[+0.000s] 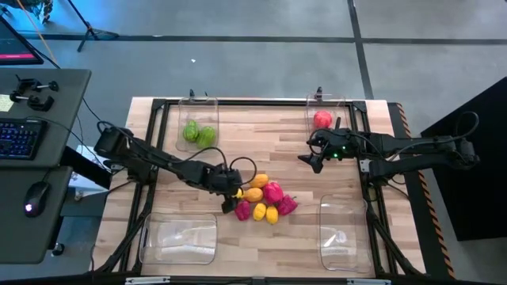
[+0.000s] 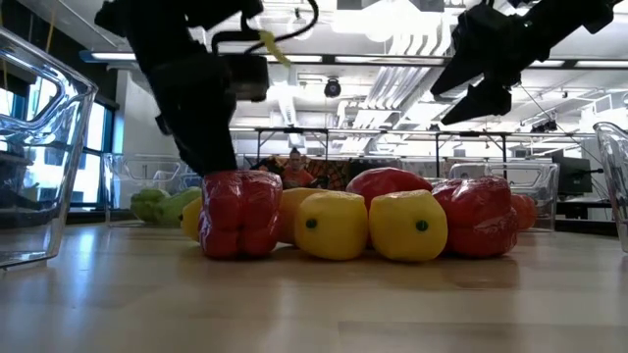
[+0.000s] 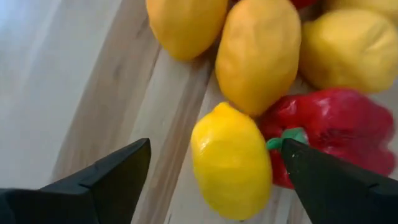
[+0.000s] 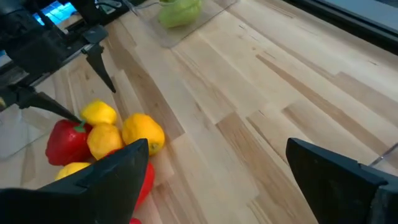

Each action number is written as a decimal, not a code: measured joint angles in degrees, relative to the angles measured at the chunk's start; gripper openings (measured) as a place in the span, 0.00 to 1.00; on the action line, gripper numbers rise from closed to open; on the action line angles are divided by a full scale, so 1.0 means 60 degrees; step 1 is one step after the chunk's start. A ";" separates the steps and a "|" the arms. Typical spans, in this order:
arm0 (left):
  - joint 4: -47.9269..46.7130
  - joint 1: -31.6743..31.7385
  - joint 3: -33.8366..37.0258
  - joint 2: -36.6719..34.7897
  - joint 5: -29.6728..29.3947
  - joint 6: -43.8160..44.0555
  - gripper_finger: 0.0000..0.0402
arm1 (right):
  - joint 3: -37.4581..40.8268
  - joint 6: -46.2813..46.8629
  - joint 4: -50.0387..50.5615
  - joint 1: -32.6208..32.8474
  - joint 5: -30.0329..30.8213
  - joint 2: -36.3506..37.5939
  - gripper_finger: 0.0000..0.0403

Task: Sort produce into baskets
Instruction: Put the yellow lemon into the bottom left transparent bin

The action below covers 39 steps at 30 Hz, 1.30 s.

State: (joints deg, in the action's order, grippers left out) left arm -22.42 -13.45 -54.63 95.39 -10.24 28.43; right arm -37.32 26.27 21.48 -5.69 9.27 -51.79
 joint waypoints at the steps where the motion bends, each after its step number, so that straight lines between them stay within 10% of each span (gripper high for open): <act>1: 0.0018 -0.0006 0.0001 0.0084 0.0105 -0.0012 0.84 | 0.0000 -0.0091 0.0019 0.0000 0.0001 0.0000 0.92; 14: 0.0011 0.0140 0.0001 0.0540 0.0210 0.0284 0.78 | 0.0000 -0.0394 0.0022 0.0000 0.0008 0.0000 0.92; 23: -0.0097 0.0918 0.0001 0.0112 0.1766 0.1089 0.29 | 0.0000 -0.0892 0.0020 0.0000 0.0005 0.0000 0.92; 33: -0.1178 0.1655 -0.0793 -0.3124 0.1536 0.0753 0.29 | 0.0000 -0.0281 0.0017 0.0000 0.0004 0.0000 0.92; 39: -0.3976 -0.0132 -0.1580 -0.3898 0.1661 0.0988 0.37 | 0.0000 0.1200 -0.0263 0.0095 0.0001 -0.0004 0.92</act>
State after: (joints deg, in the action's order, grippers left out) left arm -46.27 -14.24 -64.11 72.00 -0.27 34.36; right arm -37.32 33.47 19.91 -5.13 9.28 -51.81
